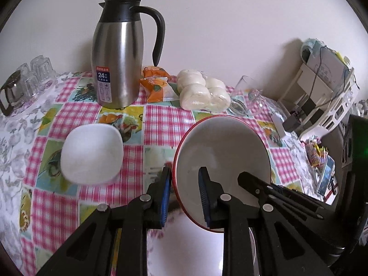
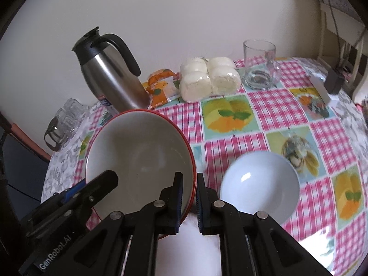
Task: Organize plates and bowls
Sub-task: 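Lift the red-rimmed bowl with both tools and carry it over the basin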
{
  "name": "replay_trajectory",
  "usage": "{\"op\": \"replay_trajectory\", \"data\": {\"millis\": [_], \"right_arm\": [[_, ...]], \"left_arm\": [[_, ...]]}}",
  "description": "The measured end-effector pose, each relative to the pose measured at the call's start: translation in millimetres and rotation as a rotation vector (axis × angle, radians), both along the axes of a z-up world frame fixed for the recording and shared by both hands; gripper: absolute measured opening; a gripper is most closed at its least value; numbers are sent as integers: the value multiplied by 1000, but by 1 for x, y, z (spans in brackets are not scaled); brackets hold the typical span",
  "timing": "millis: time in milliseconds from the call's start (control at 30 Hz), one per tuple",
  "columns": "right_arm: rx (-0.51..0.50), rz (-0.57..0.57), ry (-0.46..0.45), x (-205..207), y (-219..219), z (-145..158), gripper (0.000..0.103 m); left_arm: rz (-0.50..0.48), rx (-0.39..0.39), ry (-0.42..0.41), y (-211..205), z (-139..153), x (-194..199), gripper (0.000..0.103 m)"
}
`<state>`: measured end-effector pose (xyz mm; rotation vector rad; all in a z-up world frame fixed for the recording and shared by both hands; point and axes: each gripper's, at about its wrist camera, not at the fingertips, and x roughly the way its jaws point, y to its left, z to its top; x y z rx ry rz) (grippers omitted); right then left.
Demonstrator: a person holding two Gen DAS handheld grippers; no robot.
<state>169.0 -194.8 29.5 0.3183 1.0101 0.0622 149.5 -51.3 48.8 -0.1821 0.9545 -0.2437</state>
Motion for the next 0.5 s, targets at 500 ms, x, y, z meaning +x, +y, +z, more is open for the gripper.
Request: {"op": "replay_trajectory", "data": {"millis": [500], "right_arm": [[22, 0, 98, -84, -1, -26, 11]], "left_arm": [[-20, 22, 122, -8, -20, -70, 25]]}}
